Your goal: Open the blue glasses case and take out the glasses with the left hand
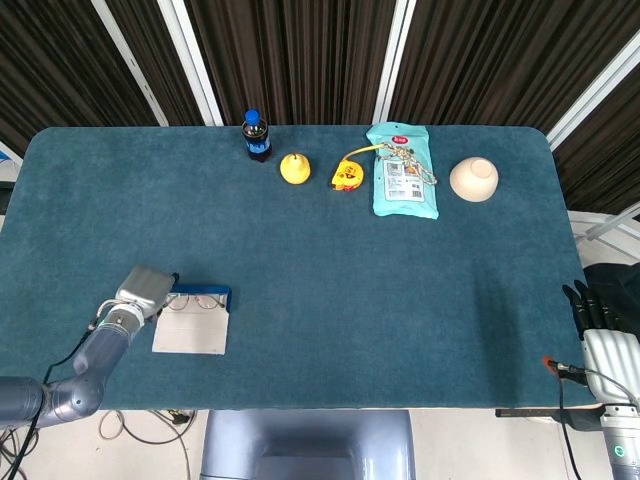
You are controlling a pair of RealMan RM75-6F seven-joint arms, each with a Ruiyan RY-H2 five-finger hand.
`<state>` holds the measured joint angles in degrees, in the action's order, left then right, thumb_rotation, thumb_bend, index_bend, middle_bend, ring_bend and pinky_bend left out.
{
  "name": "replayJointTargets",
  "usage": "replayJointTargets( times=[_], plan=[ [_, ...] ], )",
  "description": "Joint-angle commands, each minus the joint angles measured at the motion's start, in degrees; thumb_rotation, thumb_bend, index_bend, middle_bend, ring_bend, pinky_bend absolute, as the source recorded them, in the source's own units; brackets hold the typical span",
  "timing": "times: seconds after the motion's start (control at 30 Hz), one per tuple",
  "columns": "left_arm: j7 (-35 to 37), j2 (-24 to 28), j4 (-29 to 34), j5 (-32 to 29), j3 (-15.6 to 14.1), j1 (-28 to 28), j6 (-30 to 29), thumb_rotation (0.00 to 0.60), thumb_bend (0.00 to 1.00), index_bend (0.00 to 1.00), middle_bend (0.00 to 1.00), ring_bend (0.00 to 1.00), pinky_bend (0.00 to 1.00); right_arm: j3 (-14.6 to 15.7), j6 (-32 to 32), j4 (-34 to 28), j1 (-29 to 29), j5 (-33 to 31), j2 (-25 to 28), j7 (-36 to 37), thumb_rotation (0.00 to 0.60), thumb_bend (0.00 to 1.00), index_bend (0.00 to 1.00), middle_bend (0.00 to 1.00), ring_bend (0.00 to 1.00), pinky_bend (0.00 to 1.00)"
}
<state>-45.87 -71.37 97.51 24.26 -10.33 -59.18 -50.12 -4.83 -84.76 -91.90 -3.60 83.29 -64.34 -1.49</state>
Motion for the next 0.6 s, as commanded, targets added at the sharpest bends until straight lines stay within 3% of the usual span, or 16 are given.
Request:
replayJointTargets(
  times=[0.03,0.33,0.6],
  plan=[
    [3.05,-0.75,-0.55,2.53,1.9,1.61,-2.03,0.6,0.37,0.27,0.93,0.82,0.93,-0.03,-0.02,0.01,0.0,-0.01,0.0,0.04,0.6,0.17,0.0,0.0,0.0,0.21],
    [9.14,-6.61,-5.48,13.56,4.38,5.89,-6.37,0.6,0.33,0.38,0.95,0.85,0.95,-0.06,-0.01,0.05,0.0,-0.08,-0.01,0.06,0.6,0.17,0.0,0.0,0.0,0.21],
    [8.72,-9.7,-8.18,16.31,5.21,6.94,-6.13,0.6,0.32,0.41,0.95,0.85,0.95,-0.11,0.22,0.02,-0.05,-0.26,0.1,0.29,0.6,0.17,0.0,0.0,0.0,0.21]
  ],
)
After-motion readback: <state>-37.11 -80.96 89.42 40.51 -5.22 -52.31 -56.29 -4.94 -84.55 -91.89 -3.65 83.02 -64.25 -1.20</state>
